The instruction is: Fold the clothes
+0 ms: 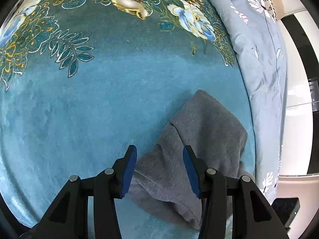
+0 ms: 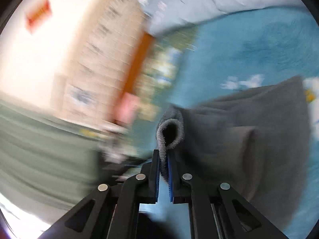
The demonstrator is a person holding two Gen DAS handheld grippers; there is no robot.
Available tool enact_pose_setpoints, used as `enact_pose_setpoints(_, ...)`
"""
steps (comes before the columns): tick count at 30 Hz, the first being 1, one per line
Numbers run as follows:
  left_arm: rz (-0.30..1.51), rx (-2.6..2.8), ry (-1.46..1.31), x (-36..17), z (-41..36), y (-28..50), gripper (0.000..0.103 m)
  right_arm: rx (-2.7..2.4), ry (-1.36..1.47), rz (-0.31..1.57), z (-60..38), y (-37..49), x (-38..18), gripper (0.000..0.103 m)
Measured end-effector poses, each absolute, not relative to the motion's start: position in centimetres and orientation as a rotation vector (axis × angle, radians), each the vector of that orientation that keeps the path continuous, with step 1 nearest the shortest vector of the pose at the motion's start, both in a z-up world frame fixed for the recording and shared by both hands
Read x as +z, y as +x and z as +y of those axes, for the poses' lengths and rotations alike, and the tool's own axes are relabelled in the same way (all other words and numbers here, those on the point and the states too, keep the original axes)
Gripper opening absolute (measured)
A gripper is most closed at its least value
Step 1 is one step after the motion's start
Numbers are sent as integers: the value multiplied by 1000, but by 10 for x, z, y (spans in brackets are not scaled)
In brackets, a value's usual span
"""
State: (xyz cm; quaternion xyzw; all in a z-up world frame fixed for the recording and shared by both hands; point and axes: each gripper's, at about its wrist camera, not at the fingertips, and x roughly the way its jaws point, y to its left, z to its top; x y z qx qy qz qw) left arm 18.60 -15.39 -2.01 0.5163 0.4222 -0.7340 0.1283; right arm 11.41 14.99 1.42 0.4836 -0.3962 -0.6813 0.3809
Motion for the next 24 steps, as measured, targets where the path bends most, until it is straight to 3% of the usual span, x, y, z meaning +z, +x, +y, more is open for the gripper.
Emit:
enact_pose_setpoints(6, 1177, -2172, 1560, -20, -145, 180, 49, -1908, 1548, -977, 168, 119, -41, 8)
enact_pose_setpoints(9, 1100, -2188, 1614, -19, -138, 175, 49, -1946, 1523, -1034, 175, 122, -46, 7)
enact_pose_setpoints(14, 975, -2195, 1706, -21, -126, 168, 49, -2010, 1534, -907, 165, 125, -37, 13)
enact_pose_setpoints(15, 950, -2187, 1726, -23, -124, 167, 49, -2014, 1532, -896, 165, 126, -35, 21)
enact_pose_setpoints(16, 929, -2181, 1742, -24, -123, 165, 49, -2017, 1531, -886, 164, 127, -34, 38)
enact_pose_setpoints(18, 885, -2170, 1770, -26, -120, 163, 49, -2017, 1523, -895, 166, 125, -34, 51)
enact_pose_setpoints(24, 876, -2164, 1784, -28, -123, 163, 50, -1947, 1525, -982, 167, 110, -47, 51)
